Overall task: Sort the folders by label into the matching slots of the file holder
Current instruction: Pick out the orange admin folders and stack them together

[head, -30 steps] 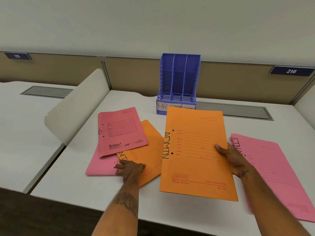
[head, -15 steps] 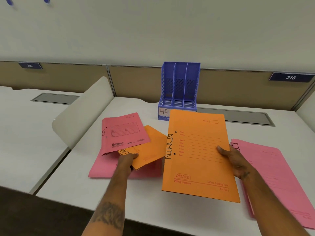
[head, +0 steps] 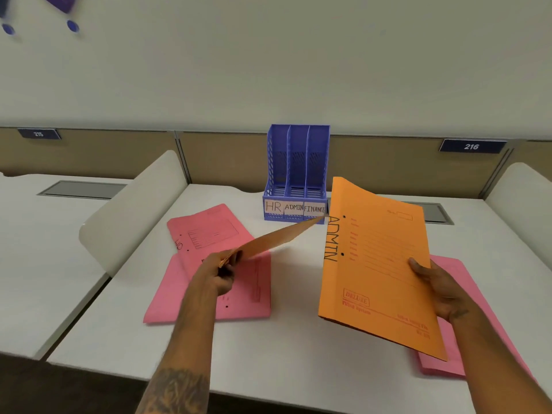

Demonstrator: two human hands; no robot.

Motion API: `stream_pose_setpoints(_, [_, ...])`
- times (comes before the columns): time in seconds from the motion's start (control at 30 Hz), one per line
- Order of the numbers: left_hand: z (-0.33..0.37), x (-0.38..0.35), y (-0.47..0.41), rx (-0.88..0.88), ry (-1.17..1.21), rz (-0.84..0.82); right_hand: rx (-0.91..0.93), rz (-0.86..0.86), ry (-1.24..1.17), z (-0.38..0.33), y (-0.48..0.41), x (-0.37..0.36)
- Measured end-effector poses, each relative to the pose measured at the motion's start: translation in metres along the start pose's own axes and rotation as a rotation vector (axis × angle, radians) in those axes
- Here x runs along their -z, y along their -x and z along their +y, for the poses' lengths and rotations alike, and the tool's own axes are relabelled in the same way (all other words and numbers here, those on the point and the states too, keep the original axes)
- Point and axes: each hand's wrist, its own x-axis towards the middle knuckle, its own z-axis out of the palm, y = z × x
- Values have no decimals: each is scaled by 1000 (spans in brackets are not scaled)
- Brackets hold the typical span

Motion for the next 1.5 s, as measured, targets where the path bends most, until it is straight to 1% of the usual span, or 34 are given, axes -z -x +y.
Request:
stream_pose_setpoints(0.23, [3, -23, 13, -15, 111, -150, 39, 80, -41, -4, 25, 30])
stream_pose_setpoints(0.33, [11, -30, 13, -69, -11, -224, 49, 85, -34, -6, 29, 24])
stream_pose_setpoints(0.47, [17, -44, 17, -144, -189, -324, 75, 70, 1, -11, 25, -1])
stream_pose_setpoints(0.6, [20, -52, 18, -118, -290, -547, 84, 39, 36, -16, 18, -34])
stream_pose_setpoints(0.7, [18, -54, 16, -156, -447, -643, 91, 21, 34, -18, 13, -54])
stream_pose_setpoints(0.8, [13, -54, 13, -242, -535, -646, 97, -19, 26, -17, 9, -69])
stream_pose_setpoints(0.87, [9, -53, 11, -267, -557, -637, 94, -57, 13, -14, 5, -76])
stream_pose_setpoints(0.97, [6, -51, 8, -281, -587, -615, 72, -63, -14, -11, -2, -82])
stream_pose_setpoints(1.27, [1, -42, -13, -233, -605, -630, 56, -21, -36, -5, -16, -100])
stream_pose_setpoints(1.43, [0, -43, -29, -155, -604, -581, 83, 0, -43, 1, -16, -108])
stream_pose_setpoints(1.5, [-4, -43, -36, -149, -611, -557, 71, 17, -25, 4, -18, -112])
